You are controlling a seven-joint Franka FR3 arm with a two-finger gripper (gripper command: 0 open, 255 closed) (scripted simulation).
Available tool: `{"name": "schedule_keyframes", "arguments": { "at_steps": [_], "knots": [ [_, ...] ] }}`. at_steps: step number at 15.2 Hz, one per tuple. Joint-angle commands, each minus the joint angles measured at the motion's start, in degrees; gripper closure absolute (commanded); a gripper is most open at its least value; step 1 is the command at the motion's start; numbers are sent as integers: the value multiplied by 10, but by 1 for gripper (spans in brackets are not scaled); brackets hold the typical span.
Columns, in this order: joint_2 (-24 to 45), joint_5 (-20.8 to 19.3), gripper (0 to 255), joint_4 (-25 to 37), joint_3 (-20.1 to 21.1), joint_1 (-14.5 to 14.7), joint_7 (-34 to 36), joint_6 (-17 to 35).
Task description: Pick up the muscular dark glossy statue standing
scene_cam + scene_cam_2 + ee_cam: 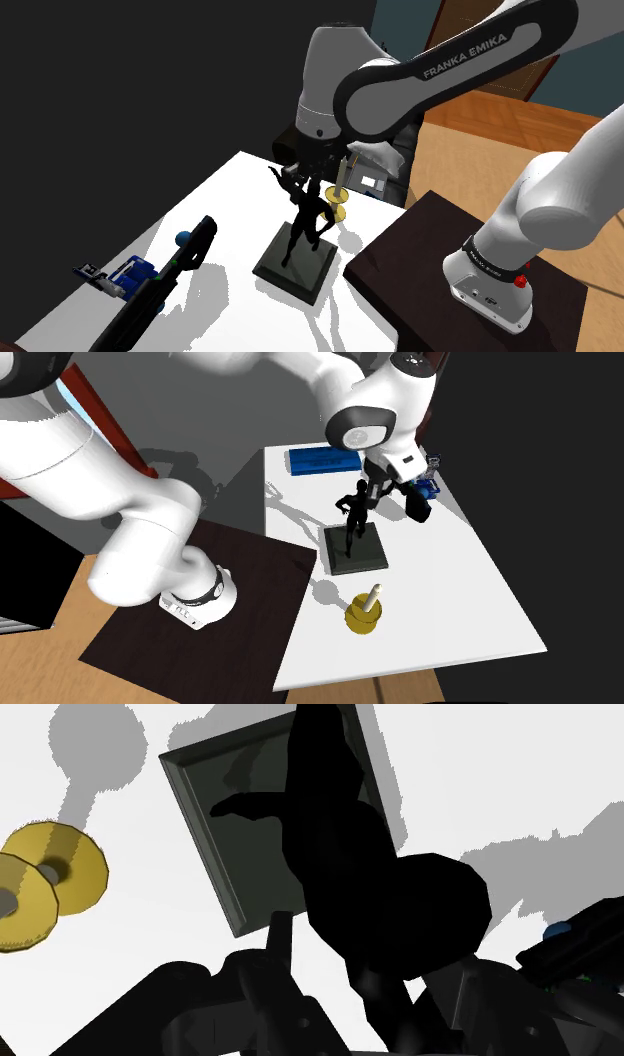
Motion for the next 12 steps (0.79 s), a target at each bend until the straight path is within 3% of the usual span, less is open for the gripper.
{"name": "schedule_keyframes", "arguments": {
  "at_steps": [1, 12],
  "knots": [
    [-10, 2, 255, 7, -3, 0, -1, -17],
    [-48, 5, 255, 55, -14, -1, 1, -100]
  ]
}}
